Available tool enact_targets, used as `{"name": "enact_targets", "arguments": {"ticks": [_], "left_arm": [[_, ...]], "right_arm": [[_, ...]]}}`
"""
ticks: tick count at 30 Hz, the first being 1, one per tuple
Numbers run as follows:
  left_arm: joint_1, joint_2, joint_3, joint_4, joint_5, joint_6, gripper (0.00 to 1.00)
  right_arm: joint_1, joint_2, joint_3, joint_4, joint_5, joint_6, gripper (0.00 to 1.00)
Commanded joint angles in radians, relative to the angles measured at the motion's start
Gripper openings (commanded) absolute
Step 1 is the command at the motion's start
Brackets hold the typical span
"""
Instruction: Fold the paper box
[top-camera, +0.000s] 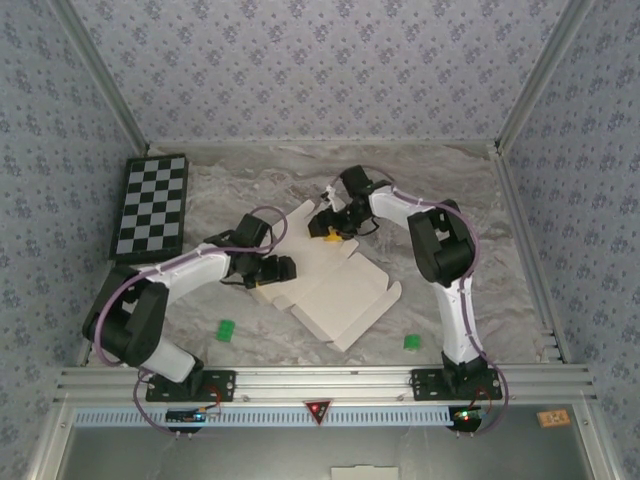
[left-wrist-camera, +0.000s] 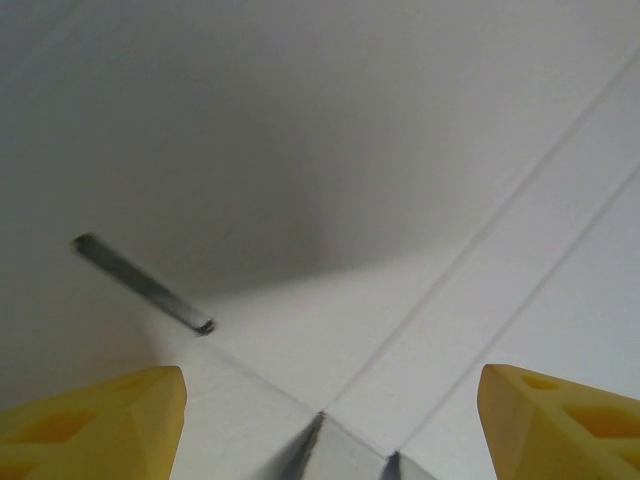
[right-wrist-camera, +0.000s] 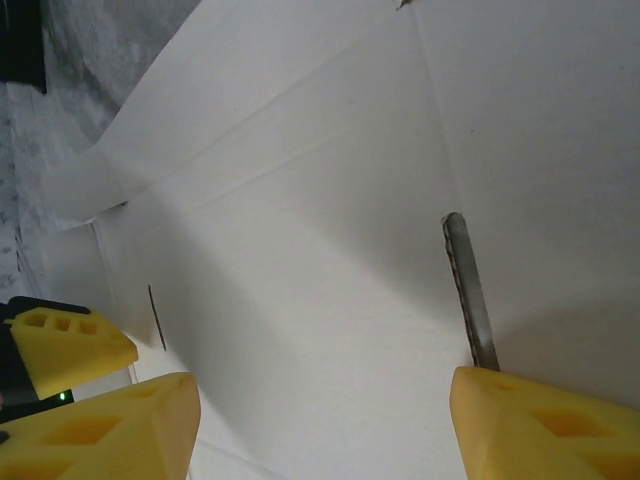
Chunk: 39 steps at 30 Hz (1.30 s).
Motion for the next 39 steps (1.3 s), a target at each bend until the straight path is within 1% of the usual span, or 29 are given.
{"name": "enact_targets", "arguments": {"ticks": [1,5,12,18,24,29,39], "left_arm": [[0.028,0.055,0.032,0.017,-0.027,0.026,0.77],[0.054,0.155,0.154,-0.033,-0.054,0.1,0.77],[0.119,0.331,0.382,-0.067,-0.027,0.181,0.77],[0.146,0.433,0.54,-0.103,0.01,0.232,0.77],[0.155,0.484,0.609,-0.102,0.051,0.244,0.77],[0.156,0.445,0.596,-0.102,0.059,0.236,0.77],[0.165,0.222,0.479,-0.119,0.058,0.223,0.8]], "right_arm": [[-0.048,-0.022,-0.056,-0.023,0.05,0.022,0.68],[-0.086,-0.067,-0.124,-0.012,0.054,0.028,0.68],[-0.141,-0.178,-0.285,0.045,0.075,0.076,0.69],[-0.137,-0.26,-0.395,0.098,0.106,0.118,0.69],[-0.126,-0.288,-0.407,0.139,0.147,0.163,0.69],[-0.121,-0.328,-0.407,0.143,0.169,0.172,0.7],[-0.037,-0.457,-0.361,0.033,0.205,0.17,0.7]]}}
